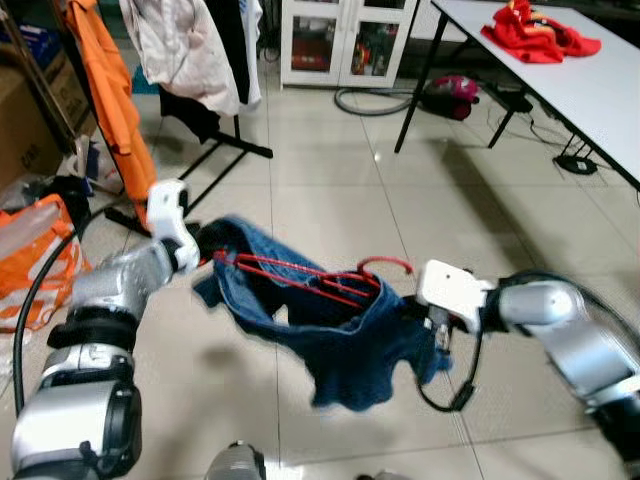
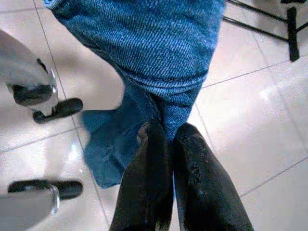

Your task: Hang hanger

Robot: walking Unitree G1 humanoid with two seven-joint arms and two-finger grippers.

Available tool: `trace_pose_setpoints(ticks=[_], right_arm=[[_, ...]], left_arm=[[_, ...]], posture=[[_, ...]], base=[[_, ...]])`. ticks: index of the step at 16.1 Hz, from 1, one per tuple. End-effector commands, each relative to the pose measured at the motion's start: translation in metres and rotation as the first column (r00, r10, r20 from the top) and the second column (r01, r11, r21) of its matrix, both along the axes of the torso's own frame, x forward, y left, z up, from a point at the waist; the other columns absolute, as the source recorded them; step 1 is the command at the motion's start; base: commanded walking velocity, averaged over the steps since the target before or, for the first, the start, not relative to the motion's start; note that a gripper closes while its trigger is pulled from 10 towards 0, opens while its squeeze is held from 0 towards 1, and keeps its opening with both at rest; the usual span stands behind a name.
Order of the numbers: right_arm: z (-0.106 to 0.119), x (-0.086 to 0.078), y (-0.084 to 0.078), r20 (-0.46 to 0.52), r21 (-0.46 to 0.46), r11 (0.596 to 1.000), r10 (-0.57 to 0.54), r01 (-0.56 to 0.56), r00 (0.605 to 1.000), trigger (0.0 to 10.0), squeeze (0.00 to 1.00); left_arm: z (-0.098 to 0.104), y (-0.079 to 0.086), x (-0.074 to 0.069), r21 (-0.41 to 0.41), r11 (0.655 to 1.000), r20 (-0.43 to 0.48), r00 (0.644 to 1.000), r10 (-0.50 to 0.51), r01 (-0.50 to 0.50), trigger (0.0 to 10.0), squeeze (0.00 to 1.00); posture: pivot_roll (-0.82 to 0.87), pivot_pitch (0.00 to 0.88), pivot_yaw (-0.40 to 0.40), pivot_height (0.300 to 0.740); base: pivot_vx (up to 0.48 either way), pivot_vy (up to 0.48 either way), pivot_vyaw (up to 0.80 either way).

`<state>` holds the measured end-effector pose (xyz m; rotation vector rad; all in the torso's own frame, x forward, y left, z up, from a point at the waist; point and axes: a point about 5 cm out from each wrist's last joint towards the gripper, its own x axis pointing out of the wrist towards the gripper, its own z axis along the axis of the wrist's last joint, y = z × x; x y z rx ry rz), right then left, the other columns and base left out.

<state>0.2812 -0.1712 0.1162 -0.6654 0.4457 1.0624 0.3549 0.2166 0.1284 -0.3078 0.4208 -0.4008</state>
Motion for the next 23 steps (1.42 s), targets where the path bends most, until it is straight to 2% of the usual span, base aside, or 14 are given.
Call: trace_pose_setpoints(ticks=[1, 3, 6, 9, 12, 15, 16, 18, 19, 20, 21, 23], right_arm=[[0.006, 0.009, -0.008, 0.006, 0.020, 0.996, -0.082, 0.082, 0.997, 0.0, 0.00], [0.002, 0.011, -0.006, -0.024, 0.032, 0.993, -0.113, 0.114, 0.993, 0.0, 0.00], [-0.010, 0.011, -0.015, -0.028, -0.065, 0.988, -0.144, 0.142, 0.989, 0.0, 0.00], [-0.018, 0.013, -0.026, 0.016, -0.182, 0.969, -0.168, 0.168, 0.986, 0.0, 0.00], [-0.021, 0.009, -0.021, 0.000, -0.168, 0.977, -0.135, 0.133, 0.991, 0.0, 0.00], [-0.024, 0.009, -0.012, -0.010, -0.147, 0.981, -0.131, 0.128, 0.991, 0.0, 0.00], [-0.026, 0.009, -0.006, -0.030, -0.113, 0.983, -0.147, 0.143, 0.989, 0.0, 0.00], [-0.029, 0.008, -0.004, -0.040, -0.118, 0.982, -0.150, 0.144, 0.988, 0.0, 0.00], [-0.032, 0.008, -0.001, -0.049, -0.120, 0.983, -0.147, 0.140, 0.988, 0.0, 0.00], [-0.033, 0.008, 0.002, -0.055, -0.114, 0.983, -0.153, 0.146, 0.987, 0.0, 0.00], [-0.035, 0.010, 0.006, -0.077, -0.081, 0.982, -0.178, 0.172, 0.981, 0.0, 0.00], [-0.035, 0.013, 0.007, -0.088, -0.063, 0.977, -0.211, 0.206, 0.973, 0.0, 0.00]], left_arm=[[0.001, -0.008, -0.003, -0.003, 0.998, 0.000, 0.998, -0.055, 0.055, 0.0, 0.00], [0.000, -0.009, -0.008, 0.009, 0.998, -0.013, 0.998, -0.068, 0.068, 0.0, 0.00], [0.001, 0.000, -0.013, 0.026, 0.999, -0.023, 0.999, -0.026, 0.026, 0.0, 0.00], [0.021, 0.009, -0.012, 0.037, 0.999, 0.030, 0.999, 0.013, -0.014, 0.0, 0.00], [0.039, 0.009, -0.010, 0.041, 0.999, 0.075, 0.997, 0.028, -0.031, 0.0, 0.00], [0.051, -0.012, -0.011, 0.003, 1.000, 0.095, 0.995, -0.029, 0.029, 0.0, 0.00], [0.056, -0.032, -0.015, -0.048, 0.995, 0.100, 0.991, -0.085, 0.090, 0.0, 0.00], [0.062, -0.046, -0.019, -0.078, 0.988, 0.115, 0.986, -0.121, 0.130, 0.0, 0.00], [0.071, -0.062, -0.022, -0.106, 0.979, 0.138, 0.978, -0.159, 0.174, 0.0, 0.00], [0.074, -0.069, -0.024, -0.116, 0.974, 0.146, 0.973, -0.178, 0.195, 0.0, 0.00], [0.077, -0.084, -0.030, -0.131, 0.963, 0.147, 0.965, -0.217, 0.236, 0.0, 0.00], [0.075, -0.089, -0.035, -0.129, 0.961, 0.136, 0.965, -0.226, 0.243, 0.0, 0.00]], posture=[[0.03, 0.058, -0.075, 0.740], [0.03, 0.058, -0.074, 0.740], [0.04, 0.063, -0.079, 0.740], [0.04, 0.067, -0.084, 0.740], [0.04, 0.070, -0.083, 0.740], [0.03, 0.068, -0.080, 0.740], [0.03, 0.069, -0.079, 0.740], [0.03, 0.070, -0.080, 0.740], [0.03, 0.070, -0.081, 0.740], [0.03, 0.070, -0.081, 0.740], [0.03, 0.070, -0.081, 0.740], [0.03, 0.071, -0.082, 0.740]], base=[[0.000, 0.000, 0.00], [0.000, 0.000, 0.00], [0.000, 0.000, 0.00], [0.000, 0.000, 0.00], [0.000, 0.000, 0.00], [0.000, 0.000, 0.00], [0.000, 0.000, 0.00], [0.000, 0.000, 0.00], [0.000, 0.000, 0.00], [0.000, 0.000, 0.00], [0.000, 0.000, 0.00], [0.000, 0.000, 0.00]])
